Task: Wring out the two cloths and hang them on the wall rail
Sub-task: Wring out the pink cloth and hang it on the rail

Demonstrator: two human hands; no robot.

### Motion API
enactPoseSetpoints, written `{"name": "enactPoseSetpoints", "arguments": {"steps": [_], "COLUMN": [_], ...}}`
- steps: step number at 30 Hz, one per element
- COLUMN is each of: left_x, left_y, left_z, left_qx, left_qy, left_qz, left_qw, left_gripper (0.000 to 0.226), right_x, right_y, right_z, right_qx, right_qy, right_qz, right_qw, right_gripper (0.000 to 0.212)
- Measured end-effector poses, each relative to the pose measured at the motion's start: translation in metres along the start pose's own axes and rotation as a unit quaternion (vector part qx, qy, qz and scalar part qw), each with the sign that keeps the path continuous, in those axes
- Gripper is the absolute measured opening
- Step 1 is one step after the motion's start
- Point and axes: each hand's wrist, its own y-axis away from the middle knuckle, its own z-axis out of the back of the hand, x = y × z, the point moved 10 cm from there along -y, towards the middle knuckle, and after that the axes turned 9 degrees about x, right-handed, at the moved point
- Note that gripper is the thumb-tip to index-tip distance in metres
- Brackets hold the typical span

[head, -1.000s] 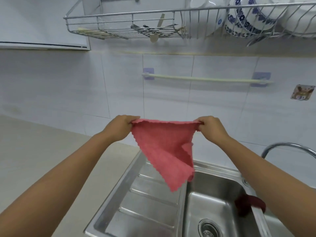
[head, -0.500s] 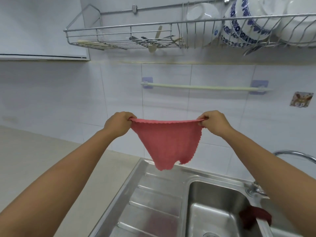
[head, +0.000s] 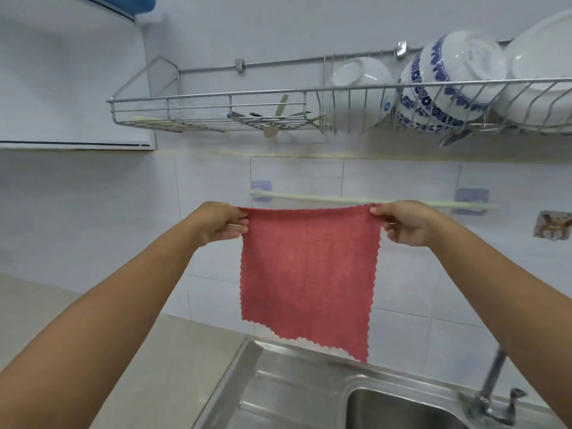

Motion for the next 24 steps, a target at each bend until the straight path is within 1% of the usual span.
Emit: {"name": "enactPoseSetpoints", "arguments": {"steps": [3, 5, 6, 7, 8, 9, 11, 12, 14, 15, 17, 19, 20, 21, 22, 24], "left_x": [-0.013, -0.023, -0.029, -0.035, -0.041, -0.046, -0.055, -0.058, -0.062, -0.062, -0.063, -0.060, -0.059, -0.060, -0.061, -0.063], "left_y": [-0.022, -0.037, -0.044, -0.051, -0.059, -0.067, -0.084, -0.092, -0.111, -0.120, -0.129, -0.131, -0.131, -0.132, -0.131, -0.130], "left_z": [-0.017, -0.026, -0.027, -0.027, -0.027, -0.028, -0.035, -0.039, -0.045, -0.046, -0.049, -0.055, -0.059, -0.064, -0.070, -0.078], "left_qx": [0.007, -0.012, -0.034, -0.060, -0.084, -0.100, -0.105, -0.099, -0.094, -0.103, -0.131, -0.148, -0.151, -0.155, -0.159, -0.161], "left_qy": [0.066, 0.057, 0.040, 0.029, 0.033, 0.051, 0.106, 0.134, 0.156, 0.133, 0.032, -0.090, -0.157, -0.234, -0.316, -0.430], "left_qz": [-0.007, -0.017, -0.027, -0.042, -0.060, -0.076, -0.096, -0.101, -0.114, -0.123, -0.140, -0.153, -0.169, -0.191, -0.216, -0.257], "left_qw": [0.998, 0.998, 0.998, 0.997, 0.994, 0.991, 0.984, 0.981, 0.977, 0.978, 0.981, 0.973, 0.961, 0.940, 0.910, 0.850], "left_gripper": [0.009, 0.009, 0.010, 0.012, 0.014, 0.015, 0.015, 0.016, 0.018, 0.018, 0.019, 0.024, 0.025, 0.026, 0.028, 0.033], "right_x": [0.027, 0.046, 0.054, 0.060, 0.062, 0.063, 0.062, 0.061, 0.061, 0.061, 0.059, 0.061, 0.061, 0.060, 0.058, 0.052], "right_y": [-0.015, -0.023, -0.025, -0.028, -0.033, -0.040, -0.059, -0.066, -0.079, -0.079, -0.072, -0.065, -0.062, -0.059, -0.057, -0.057], "right_z": [0.015, 0.027, 0.033, 0.038, 0.042, 0.045, 0.048, 0.046, 0.045, 0.043, 0.038, 0.024, 0.013, 0.004, -0.002, -0.006], "right_qx": [-0.102, -0.181, -0.222, -0.256, -0.274, -0.277, -0.267, -0.262, -0.268, -0.283, -0.316, -0.329, -0.326, -0.323, -0.322, -0.323], "right_qy": [0.025, 0.099, 0.142, 0.157, 0.144, 0.114, 0.037, 0.021, 0.054, 0.091, 0.165, 0.266, 0.326, 0.378, 0.421, 0.481], "right_qz": [0.057, 0.100, 0.114, 0.125, 0.134, 0.144, 0.156, 0.158, 0.158, 0.156, 0.173, 0.220, 0.245, 0.269, 0.285, 0.294], "right_qw": [0.993, 0.973, 0.958, 0.946, 0.941, 0.943, 0.950, 0.952, 0.949, 0.942, 0.918, 0.879, 0.853, 0.825, 0.799, 0.760], "right_gripper": [0.013, 0.021, 0.023, 0.025, 0.025, 0.023, 0.013, 0.010, 0.017, 0.020, 0.018, 0.014, 0.015, 0.016, 0.016, 0.018]}}
